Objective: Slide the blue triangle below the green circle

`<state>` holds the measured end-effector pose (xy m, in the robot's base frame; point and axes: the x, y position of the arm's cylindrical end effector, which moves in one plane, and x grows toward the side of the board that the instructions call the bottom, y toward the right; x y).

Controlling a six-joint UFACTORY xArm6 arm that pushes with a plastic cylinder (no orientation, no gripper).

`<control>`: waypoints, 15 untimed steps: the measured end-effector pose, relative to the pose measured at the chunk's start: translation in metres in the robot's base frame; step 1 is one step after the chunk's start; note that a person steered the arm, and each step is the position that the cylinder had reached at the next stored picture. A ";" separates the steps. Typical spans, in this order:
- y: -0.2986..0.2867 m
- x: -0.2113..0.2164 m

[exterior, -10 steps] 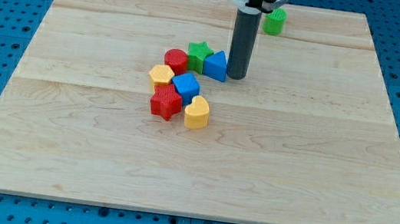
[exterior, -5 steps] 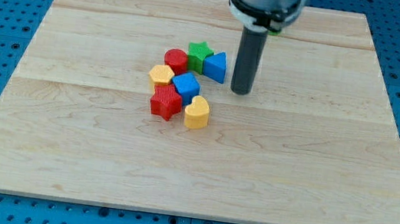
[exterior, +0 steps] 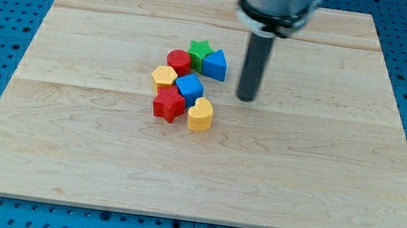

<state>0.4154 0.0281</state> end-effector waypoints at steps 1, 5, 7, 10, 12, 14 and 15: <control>-0.024 -0.037; 0.000 -0.093; 0.034 -0.114; 0.032 -0.115; 0.014 -0.108; 0.038 -0.106; 0.058 -0.106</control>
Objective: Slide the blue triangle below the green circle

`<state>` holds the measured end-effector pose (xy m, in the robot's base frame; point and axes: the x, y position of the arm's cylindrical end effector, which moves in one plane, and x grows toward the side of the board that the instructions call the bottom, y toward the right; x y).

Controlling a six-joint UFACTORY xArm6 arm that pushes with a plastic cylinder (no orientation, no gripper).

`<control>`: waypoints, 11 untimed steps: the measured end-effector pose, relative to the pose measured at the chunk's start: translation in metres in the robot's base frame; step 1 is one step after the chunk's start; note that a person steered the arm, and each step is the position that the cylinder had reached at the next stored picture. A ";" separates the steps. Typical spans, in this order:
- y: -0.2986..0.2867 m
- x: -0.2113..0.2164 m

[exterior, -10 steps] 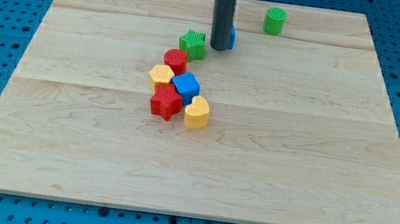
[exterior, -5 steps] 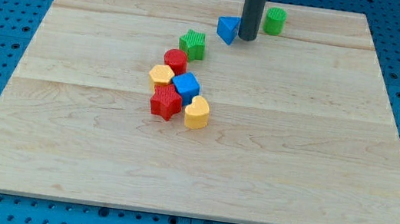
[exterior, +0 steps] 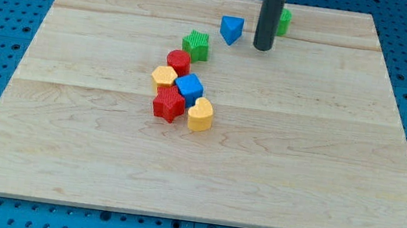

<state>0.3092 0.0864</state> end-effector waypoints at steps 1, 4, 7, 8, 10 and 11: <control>0.002 -0.013; -0.088 -0.058; -0.155 -0.059; -0.155 -0.075; -0.198 -0.076; -0.159 -0.042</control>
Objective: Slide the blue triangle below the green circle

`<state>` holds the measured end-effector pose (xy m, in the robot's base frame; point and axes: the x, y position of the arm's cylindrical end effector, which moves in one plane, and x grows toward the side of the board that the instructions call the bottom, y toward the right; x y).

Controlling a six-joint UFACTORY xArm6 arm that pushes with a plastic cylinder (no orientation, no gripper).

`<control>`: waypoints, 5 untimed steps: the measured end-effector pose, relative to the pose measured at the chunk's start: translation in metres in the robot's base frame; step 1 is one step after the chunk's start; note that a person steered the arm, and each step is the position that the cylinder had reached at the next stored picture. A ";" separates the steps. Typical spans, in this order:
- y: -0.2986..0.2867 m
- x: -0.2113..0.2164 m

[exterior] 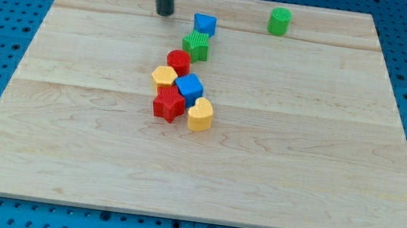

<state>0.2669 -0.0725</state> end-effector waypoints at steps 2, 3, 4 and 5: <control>0.086 0.026; 0.107 0.030; 0.132 0.030; 0.158 0.038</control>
